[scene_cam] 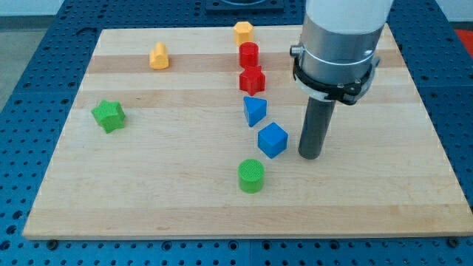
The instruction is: Slide the blue cube left and up a bit
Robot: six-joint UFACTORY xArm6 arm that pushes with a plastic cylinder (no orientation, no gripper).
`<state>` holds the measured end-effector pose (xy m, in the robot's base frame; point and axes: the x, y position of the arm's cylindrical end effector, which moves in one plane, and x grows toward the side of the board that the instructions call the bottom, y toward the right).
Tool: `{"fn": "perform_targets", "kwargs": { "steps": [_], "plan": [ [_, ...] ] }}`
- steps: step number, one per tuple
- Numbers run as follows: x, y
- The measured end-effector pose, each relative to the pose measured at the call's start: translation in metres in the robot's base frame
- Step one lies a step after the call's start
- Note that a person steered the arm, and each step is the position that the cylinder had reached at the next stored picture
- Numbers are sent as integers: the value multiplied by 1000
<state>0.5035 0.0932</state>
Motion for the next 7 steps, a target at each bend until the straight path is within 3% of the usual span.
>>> {"fn": "perform_targets", "kwargs": {
  "steps": [3, 7],
  "plan": [
    [-14, 1],
    [-7, 81]
  ]
}}
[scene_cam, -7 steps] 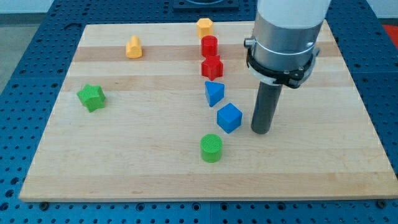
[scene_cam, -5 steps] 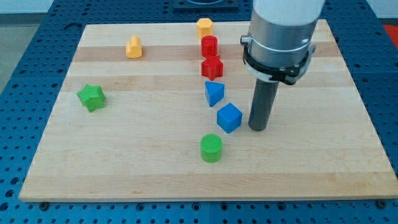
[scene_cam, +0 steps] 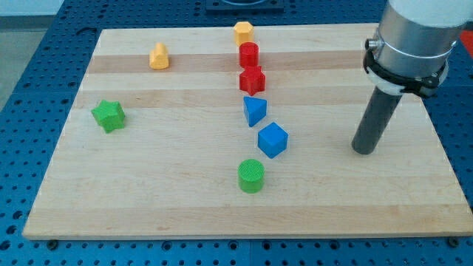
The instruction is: Slide the blue cube left and up a bit
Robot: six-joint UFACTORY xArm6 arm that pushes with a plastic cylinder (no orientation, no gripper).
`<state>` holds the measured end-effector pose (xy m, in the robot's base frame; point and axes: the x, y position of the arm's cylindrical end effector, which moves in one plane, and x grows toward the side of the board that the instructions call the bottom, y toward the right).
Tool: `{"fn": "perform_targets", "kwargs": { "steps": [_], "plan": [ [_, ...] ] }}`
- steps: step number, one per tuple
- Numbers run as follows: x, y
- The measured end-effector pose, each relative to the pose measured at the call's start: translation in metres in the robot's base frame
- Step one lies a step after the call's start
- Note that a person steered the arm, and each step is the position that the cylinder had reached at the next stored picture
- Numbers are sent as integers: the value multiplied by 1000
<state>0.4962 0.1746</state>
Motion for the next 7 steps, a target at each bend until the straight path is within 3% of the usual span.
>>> {"fn": "perform_targets", "kwargs": {
  "steps": [3, 5, 7],
  "plan": [
    [2, -20],
    [19, -129],
    [20, -156]
  ]
}}
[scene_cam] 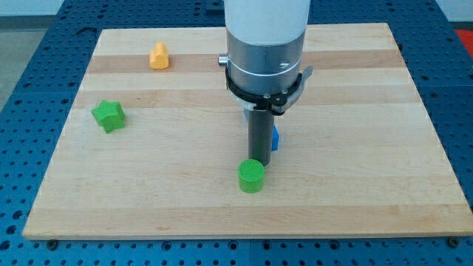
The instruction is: Slide the blue cube left and up a bit
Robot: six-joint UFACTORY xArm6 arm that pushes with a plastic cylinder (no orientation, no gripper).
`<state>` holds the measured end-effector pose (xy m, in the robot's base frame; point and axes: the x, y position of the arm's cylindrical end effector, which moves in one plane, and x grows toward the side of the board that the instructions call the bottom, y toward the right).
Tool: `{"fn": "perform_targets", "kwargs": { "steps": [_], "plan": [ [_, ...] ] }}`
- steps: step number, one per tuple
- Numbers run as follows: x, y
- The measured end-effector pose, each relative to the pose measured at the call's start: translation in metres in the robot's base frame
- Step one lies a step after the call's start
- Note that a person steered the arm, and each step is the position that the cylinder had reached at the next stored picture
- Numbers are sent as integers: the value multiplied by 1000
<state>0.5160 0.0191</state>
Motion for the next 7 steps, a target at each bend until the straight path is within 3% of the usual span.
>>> {"fn": "perform_targets", "kwargs": {
  "steps": [7],
  "plan": [
    [-13, -1]
  ]
}}
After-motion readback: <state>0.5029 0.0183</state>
